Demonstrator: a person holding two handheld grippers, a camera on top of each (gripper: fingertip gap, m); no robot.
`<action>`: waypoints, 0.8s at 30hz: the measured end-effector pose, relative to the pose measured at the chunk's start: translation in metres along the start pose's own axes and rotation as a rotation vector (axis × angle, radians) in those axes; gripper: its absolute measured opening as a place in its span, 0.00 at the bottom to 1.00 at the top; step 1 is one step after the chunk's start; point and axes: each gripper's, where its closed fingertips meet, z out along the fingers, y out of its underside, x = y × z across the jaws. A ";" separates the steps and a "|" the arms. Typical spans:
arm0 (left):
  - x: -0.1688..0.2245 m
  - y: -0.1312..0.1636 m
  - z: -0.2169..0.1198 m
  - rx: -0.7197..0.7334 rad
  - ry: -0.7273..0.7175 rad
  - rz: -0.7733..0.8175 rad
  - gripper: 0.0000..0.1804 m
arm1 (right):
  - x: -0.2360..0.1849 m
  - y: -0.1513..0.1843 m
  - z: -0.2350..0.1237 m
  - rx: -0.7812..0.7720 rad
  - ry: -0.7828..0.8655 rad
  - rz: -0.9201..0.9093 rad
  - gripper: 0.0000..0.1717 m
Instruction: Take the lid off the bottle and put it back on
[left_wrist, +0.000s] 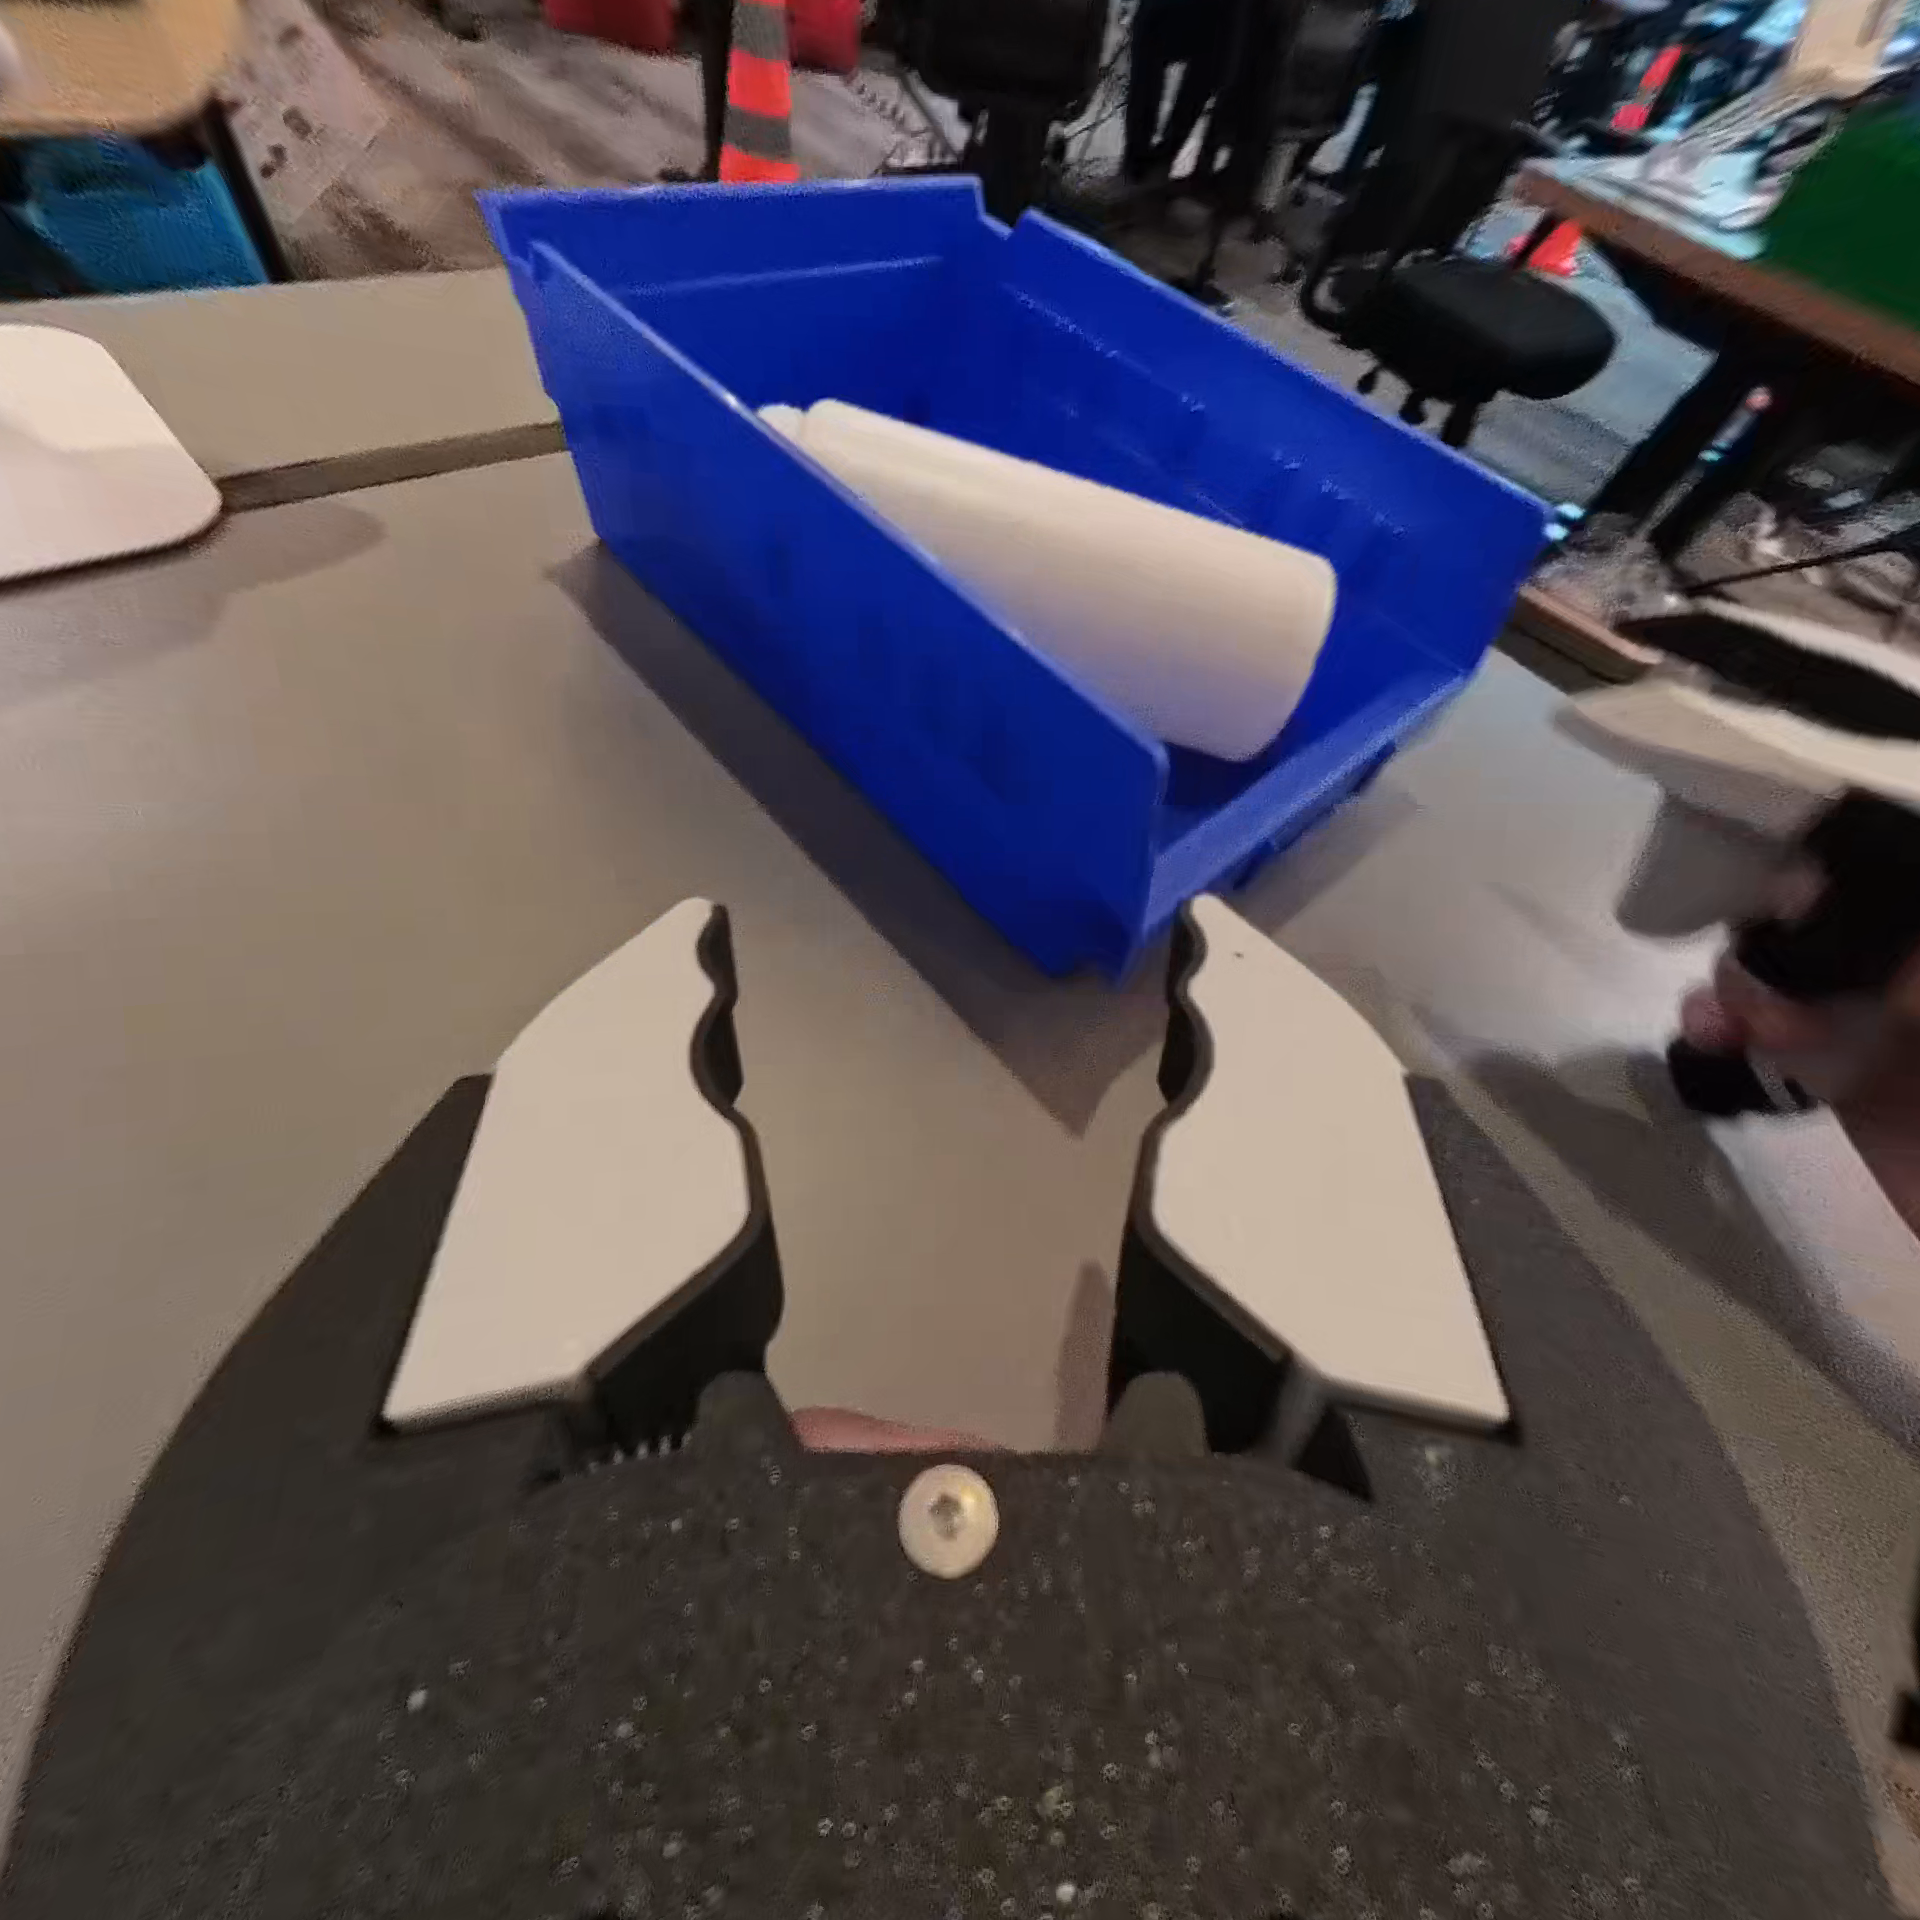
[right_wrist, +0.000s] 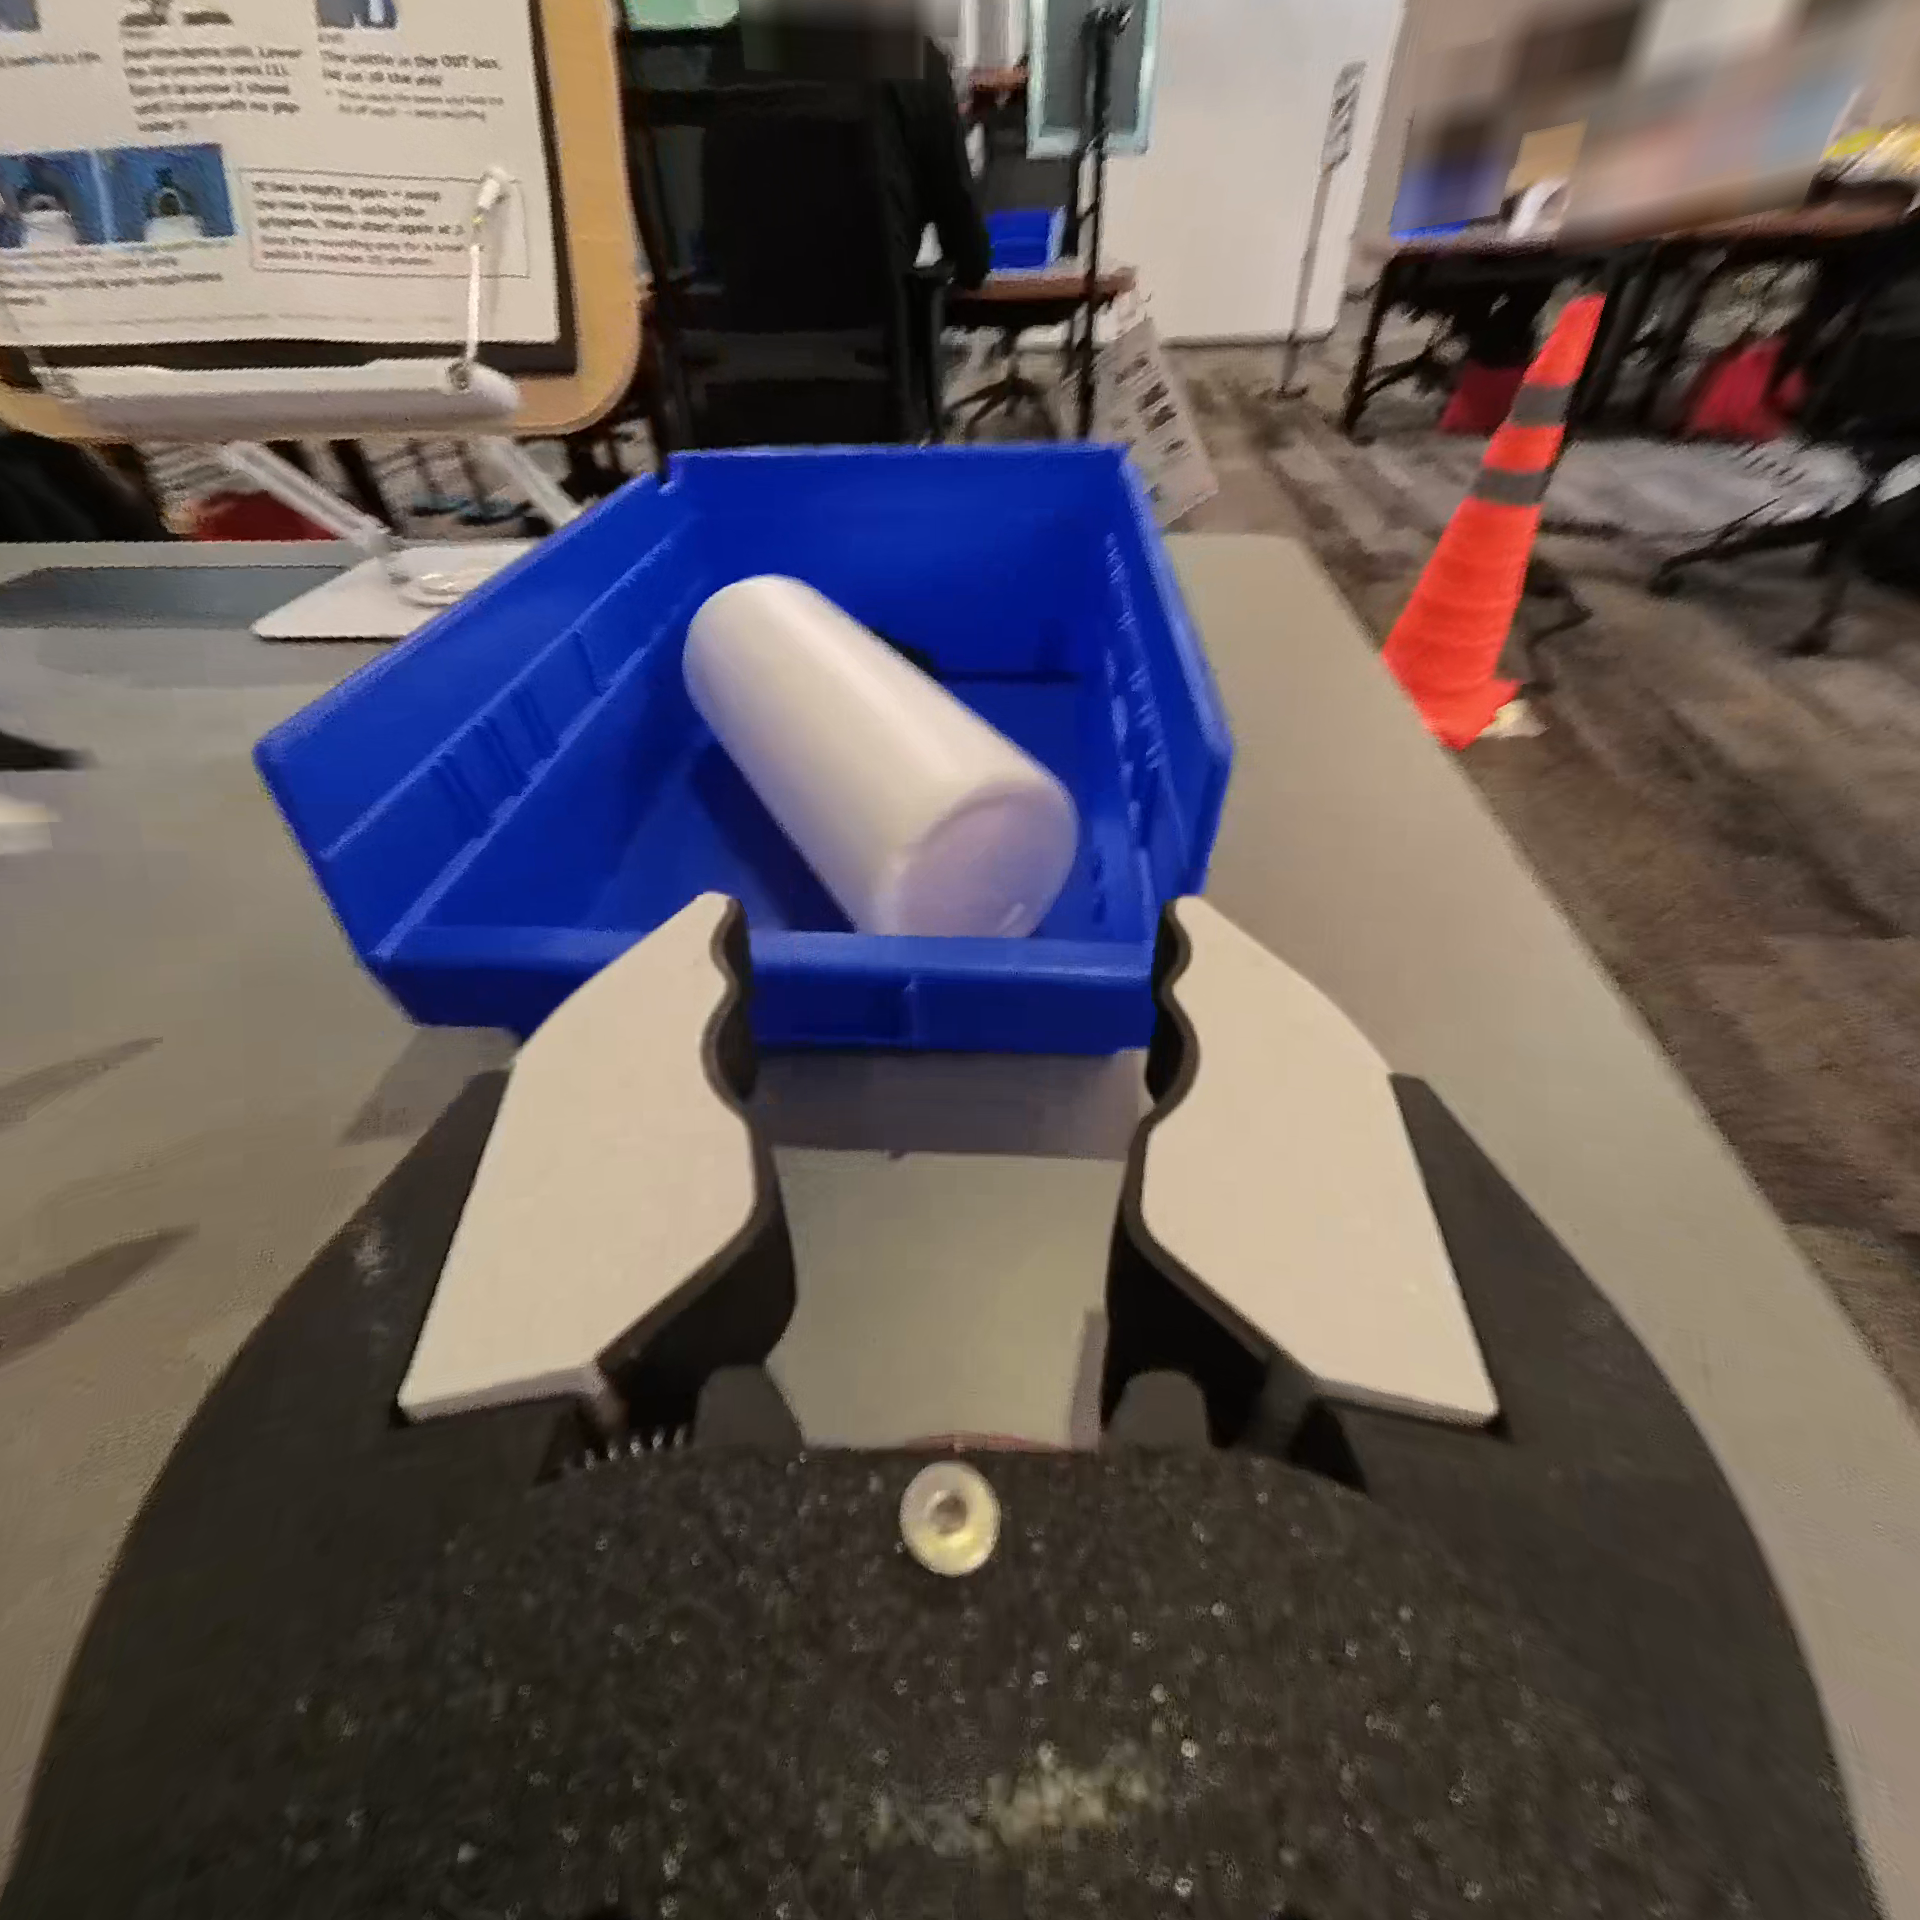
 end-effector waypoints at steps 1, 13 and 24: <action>0.006 -0.001 0.016 -0.012 -0.006 -0.021 0.43 | -0.006 0.006 0.000 -0.034 -0.046 0.045 0.43; -0.014 0.005 0.061 -0.132 -0.327 -0.061 0.06 | -0.004 0.029 0.005 -0.168 0.007 0.227 0.33; -0.032 0.024 0.000 -0.145 -0.407 -0.031 0.02 | -0.042 0.038 0.015 -0.229 -0.003 0.264 0.12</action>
